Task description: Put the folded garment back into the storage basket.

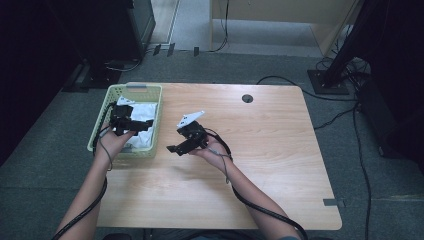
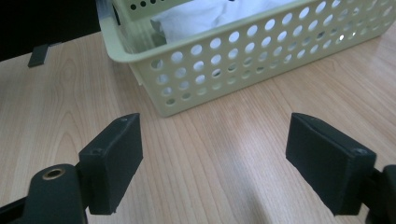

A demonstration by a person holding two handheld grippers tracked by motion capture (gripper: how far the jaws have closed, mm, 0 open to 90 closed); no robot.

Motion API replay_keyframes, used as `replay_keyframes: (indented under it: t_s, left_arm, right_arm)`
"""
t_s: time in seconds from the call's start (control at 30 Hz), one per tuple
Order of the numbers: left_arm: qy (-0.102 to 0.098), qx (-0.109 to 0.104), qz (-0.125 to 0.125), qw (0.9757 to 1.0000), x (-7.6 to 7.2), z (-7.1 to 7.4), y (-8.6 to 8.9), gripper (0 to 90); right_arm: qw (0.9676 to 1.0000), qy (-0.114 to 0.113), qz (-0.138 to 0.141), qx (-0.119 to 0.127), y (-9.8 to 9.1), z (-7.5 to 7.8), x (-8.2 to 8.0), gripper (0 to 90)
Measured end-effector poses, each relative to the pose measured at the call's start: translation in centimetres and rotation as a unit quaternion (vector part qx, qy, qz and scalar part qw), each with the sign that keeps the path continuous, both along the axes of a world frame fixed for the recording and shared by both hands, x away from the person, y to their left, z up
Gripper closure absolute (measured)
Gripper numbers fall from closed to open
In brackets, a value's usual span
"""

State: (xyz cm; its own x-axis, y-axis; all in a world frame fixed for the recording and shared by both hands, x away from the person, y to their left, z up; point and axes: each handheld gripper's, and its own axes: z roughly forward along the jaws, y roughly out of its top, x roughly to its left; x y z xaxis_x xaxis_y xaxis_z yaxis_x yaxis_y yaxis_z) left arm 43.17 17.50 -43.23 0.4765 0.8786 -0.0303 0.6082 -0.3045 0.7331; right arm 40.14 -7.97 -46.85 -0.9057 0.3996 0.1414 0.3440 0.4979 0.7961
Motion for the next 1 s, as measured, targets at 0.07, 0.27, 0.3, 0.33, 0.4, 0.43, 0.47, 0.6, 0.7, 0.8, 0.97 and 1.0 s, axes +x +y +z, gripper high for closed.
replay_keyframes:
  t_s: [0.07, 0.27, 0.3, 0.33, 0.4, 0.43, 0.47, 0.6, 0.7, 0.8, 0.97, 1.0]
  left_arm:
    - [-0.001, -0.004, -0.003, 1.0000, -0.3, 0.0, -0.1, 2.8]
    - [-0.004, -0.007, -0.008, 0.9999, -1.0, -0.1, -0.2, 2.9]
    - [-0.004, -0.007, -0.007, 0.9999, -1.2, -0.1, -0.2, 2.9]
    - [-0.004, -0.008, -0.005, 1.0000, -1.3, -0.1, -0.2, 2.9]
    - [-0.003, -0.010, -0.004, 0.9999, -1.3, -0.1, -0.2, 2.9]
    - [-0.003, -0.013, -0.003, 0.9999, -1.5, -0.1, -0.2, 2.9]
    - [-0.002, -0.014, -0.003, 0.9999, -1.5, -0.1, -0.2, 3.3]
    - [-0.002, -0.009, -0.008, 0.9999, -2.0, 0.0, -0.7, 3.3]
    - [-0.006, -0.002, -0.009, 0.9999, -2.4, -0.1, -1.1, 3.3]
    - [-0.008, -0.004, -0.011, 0.9999, -2.8, -0.1, -1.5, 3.3]
    - [-0.004, -0.012, -0.020, 0.9997, -3.6, -0.5, -2.4, 3.3]
    - [-0.003, -0.012, -0.020, 0.9997, -3.7, -0.6, -2.5, 3.3]
  right_arm:
    - [1.0000, 0.003, -0.001, -0.001, -0.1, -0.2, 0.0, 19.2]
    - [1.0000, 0.004, -0.001, -0.007, -0.7, -0.6, -0.1, 19.2]
    - [1.0000, 0.003, -0.001, -0.007, -0.8, -0.6, -0.1, 19.2]
    - [1.0000, 0.004, -0.002, -0.005, -0.9, -0.6, -0.1, 19.2]
    - [1.0000, 0.003, -0.003, -0.005, -1.0, -0.6, -0.1, 19.2]
    - [1.0000, 0.004, -0.004, -0.004, -1.1, -0.6, -0.1, 19.2]
    - [1.0000, 0.002, -0.005, -0.008, -1.3, -0.6, -0.1, 19.2]
    - [0.9998, -0.001, -0.007, -0.017, -1.8, -0.8, 0.0, 19.2]
    - [0.9998, -0.001, -0.010, -0.020, -2.2, -0.8, 0.0, 19.2]
    - [0.9997, -0.006, -0.009, -0.021, -2.7, -0.7, 0.0, 19.2]
    - [0.9995, -0.012, -0.013, -0.025, -3.4, -0.6, 0.0, 19.2]
    - [0.9994, -0.014, -0.015, -0.026, -3.6, -0.6, 0.0, 19.2]
